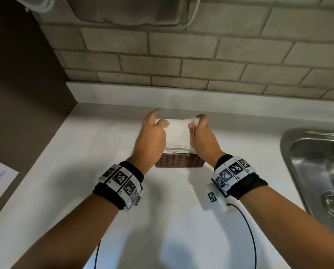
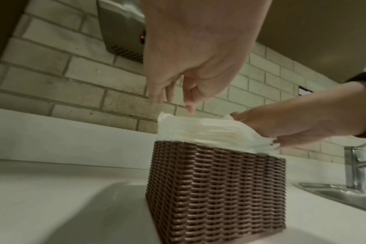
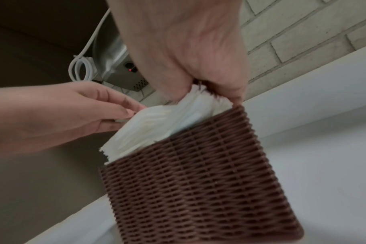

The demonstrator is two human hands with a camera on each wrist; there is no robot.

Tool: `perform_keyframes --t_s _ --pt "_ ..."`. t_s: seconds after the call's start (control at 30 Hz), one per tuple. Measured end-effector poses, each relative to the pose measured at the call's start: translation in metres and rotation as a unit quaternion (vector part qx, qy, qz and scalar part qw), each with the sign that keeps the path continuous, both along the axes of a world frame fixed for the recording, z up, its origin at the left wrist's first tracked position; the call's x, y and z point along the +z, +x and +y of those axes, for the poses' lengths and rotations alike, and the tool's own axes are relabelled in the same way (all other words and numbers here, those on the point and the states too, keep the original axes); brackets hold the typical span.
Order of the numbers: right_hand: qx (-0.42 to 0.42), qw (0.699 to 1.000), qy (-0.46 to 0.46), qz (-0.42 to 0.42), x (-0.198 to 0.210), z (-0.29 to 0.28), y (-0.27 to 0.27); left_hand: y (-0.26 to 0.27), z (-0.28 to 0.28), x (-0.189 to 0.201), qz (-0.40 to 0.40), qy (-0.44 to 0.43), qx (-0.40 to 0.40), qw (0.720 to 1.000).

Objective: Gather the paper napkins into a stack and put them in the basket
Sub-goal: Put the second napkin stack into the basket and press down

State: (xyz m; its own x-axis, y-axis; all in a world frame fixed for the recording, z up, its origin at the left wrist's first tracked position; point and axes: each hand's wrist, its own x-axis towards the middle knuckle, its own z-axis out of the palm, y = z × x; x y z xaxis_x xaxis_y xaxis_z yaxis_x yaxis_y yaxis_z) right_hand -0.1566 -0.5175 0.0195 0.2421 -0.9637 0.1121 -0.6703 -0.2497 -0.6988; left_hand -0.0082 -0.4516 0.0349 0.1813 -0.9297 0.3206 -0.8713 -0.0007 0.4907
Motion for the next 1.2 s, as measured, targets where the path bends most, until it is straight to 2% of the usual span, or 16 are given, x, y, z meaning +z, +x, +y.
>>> perform_keyframes --t_s 0.1,0.2,0.3,0.47,0.57,0.63,0.8,0.93,1.03,1.13,1.2 --pt "0.000 1.000 0.004 0.008 0.003 -0.002 0.000 -0.016 0.007 -0.006 -0.061 0.066 -0.049 0.995" --pt "0.010 0.999 0.005 0.031 0.003 -0.002 -0.001 -0.023 0.009 -0.021 -0.101 0.160 -0.051 0.981" --pt "0.006 0.998 -0.001 0.055 0.000 0.001 0.001 -0.024 0.008 -0.035 -0.175 0.185 -0.060 0.965" --pt "-0.026 0.993 -0.021 0.111 -0.003 0.008 0.007 -0.023 0.002 -0.031 -0.192 0.228 -0.064 0.952" --pt "0.008 0.978 -0.046 0.201 -0.010 0.011 0.010 -0.023 0.000 -0.029 -0.206 0.251 -0.072 0.943" --pt "0.029 0.975 -0.048 0.215 -0.010 0.012 0.010 -0.025 0.000 -0.028 -0.206 0.270 -0.071 0.938" --pt "0.050 0.948 -0.172 0.262 0.005 0.022 -0.002 -0.032 0.000 -0.027 -0.188 0.290 -0.067 0.936" --pt "0.151 0.951 -0.124 0.238 0.007 0.025 -0.002 -0.033 0.000 -0.024 -0.194 0.276 -0.066 0.939" --pt "0.173 0.938 -0.101 0.283 0.012 0.026 -0.006 -0.029 0.007 -0.018 -0.218 0.266 -0.072 0.936" --pt "0.185 0.924 -0.042 0.332 0.016 0.021 -0.009 -0.022 0.038 -0.006 -0.187 0.156 -0.063 0.968" --pt "0.206 0.908 -0.010 0.363 0.016 0.016 -0.003 -0.020 0.077 0.006 -0.128 0.053 -0.054 0.989"
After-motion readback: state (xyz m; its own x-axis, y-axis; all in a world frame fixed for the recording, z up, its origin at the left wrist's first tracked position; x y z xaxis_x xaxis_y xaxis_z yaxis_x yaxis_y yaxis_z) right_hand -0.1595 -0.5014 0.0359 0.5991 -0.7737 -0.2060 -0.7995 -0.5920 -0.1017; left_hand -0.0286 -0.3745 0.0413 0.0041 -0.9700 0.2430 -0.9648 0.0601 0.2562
